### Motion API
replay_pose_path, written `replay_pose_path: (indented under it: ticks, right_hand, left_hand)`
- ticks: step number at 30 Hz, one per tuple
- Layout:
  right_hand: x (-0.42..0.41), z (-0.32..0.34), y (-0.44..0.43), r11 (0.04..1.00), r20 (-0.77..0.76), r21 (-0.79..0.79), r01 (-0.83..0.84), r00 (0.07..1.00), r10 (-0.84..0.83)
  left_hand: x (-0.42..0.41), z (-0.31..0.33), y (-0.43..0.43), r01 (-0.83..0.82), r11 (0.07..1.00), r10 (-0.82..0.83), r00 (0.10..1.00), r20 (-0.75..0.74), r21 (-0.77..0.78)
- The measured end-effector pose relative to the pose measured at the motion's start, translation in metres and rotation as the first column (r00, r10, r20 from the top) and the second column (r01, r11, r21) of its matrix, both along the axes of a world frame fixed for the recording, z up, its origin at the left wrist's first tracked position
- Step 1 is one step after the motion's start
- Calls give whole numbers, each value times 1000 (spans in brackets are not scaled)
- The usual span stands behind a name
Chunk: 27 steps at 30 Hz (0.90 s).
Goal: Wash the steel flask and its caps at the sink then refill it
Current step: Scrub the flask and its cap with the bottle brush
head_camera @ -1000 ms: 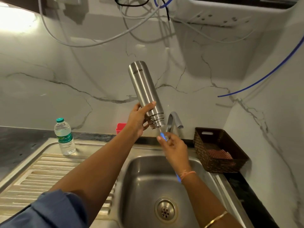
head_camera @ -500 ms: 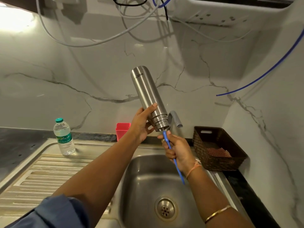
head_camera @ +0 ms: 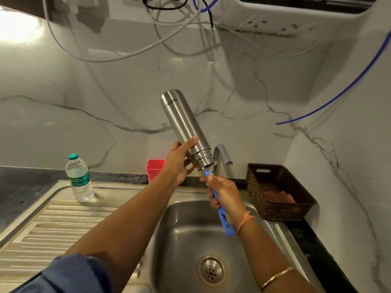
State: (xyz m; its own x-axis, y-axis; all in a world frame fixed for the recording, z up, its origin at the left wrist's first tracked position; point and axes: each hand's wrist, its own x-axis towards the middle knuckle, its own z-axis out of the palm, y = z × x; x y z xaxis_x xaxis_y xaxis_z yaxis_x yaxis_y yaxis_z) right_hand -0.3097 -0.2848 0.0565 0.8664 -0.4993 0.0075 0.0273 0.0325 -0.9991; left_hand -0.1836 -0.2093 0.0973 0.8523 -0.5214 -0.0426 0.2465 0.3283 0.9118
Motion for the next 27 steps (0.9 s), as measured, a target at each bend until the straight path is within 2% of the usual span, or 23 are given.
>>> replay_pose_path:
  ticks: [1,2,3,4,5,6,7,8,9,10,11,12,14,15,17,19,20,22,23,24,25,26,27]
  right_hand:
    - [2,-2,5,965,-7,-241,104,994,-109]
    - [4,-5,8,821,17,-528,219,969,-247]
    - [6,-8,10,562,82,-771,300,922,-380]
    - [8,-12,10,291,177,-894,340,866,-468]
    - [9,-15,8,96,284,-923,373,827,-484]
    - [9,-17,6,4,331,-926,378,818,-470]
    - [9,-16,6,55,299,-933,357,849,-435]
    - [8,-12,5,226,255,-904,363,883,-394]
    - [7,-8,3,501,183,-796,340,924,-337]
    - [8,-6,0,785,93,-564,257,964,-248]
    - [6,-2,-2,961,22,-244,131,991,-129]
    - [4,1,-5,999,3,29,20,1000,-20]
    - [2,1,-6,978,3,203,-53,999,54]
    - [2,-1,-2,993,-13,113,-18,1000,20]
    - [6,-3,10,928,-27,-328,175,980,-195]
    - [8,-5,18,564,44,-773,291,911,-410]
    - [9,-5,19,398,75,-872,286,881,-467]
    - [8,-5,15,253,104,-934,254,867,-487]
    - [8,-5,12,289,101,-923,255,884,-457]
    - [9,-4,8,426,99,-859,284,908,-407]
    - [11,-3,3,656,89,-694,297,939,-332]
    - [12,0,-1,885,59,-400,239,970,-235]
    - [10,4,-2,988,40,-83,133,991,-131]
  left_hand:
    - [0,0,-1,-22,1000,22,1000,12,3]
    - [0,2,-1,-45,999,45,999,16,0]
    - [-1,3,-2,-64,998,64,998,8,-13]
    - [-2,5,-3,-77,996,77,997,-13,-33]
    - [-3,6,-4,-85,995,83,996,-34,-53]
    - [-4,6,-5,-88,994,86,995,-46,-61]
    - [-5,5,-5,-89,995,86,995,-49,-55]
    - [-5,4,-4,-85,995,83,995,-48,-43]
    - [-4,3,-3,-79,996,77,996,-45,-31]
    - [-2,1,-1,-69,997,68,997,-43,-23]
    - [1,0,0,-57,998,56,998,-39,-16]
    - [3,-1,1,-44,999,44,999,-23,-8]
    - [5,-1,1,-34,999,33,999,37,17]
    - [4,-1,0,-46,999,44,997,60,23]
    - [3,1,-4,-92,996,90,993,74,22]
    - [-1,2,-8,-120,993,119,991,54,16]
    - [-3,1,-9,-121,993,121,992,38,10]
    - [-5,0,-11,-110,994,110,994,14,7]
    - [-5,0,-10,-102,995,101,995,11,13]
    - [-5,0,-9,-88,996,87,996,10,18]
    - [-4,1,-7,-65,998,64,998,4,19]
    - [-2,1,-6,-36,999,36,999,-9,14]
    - [-1,3,-5,-10,1000,11,1000,-22,4]
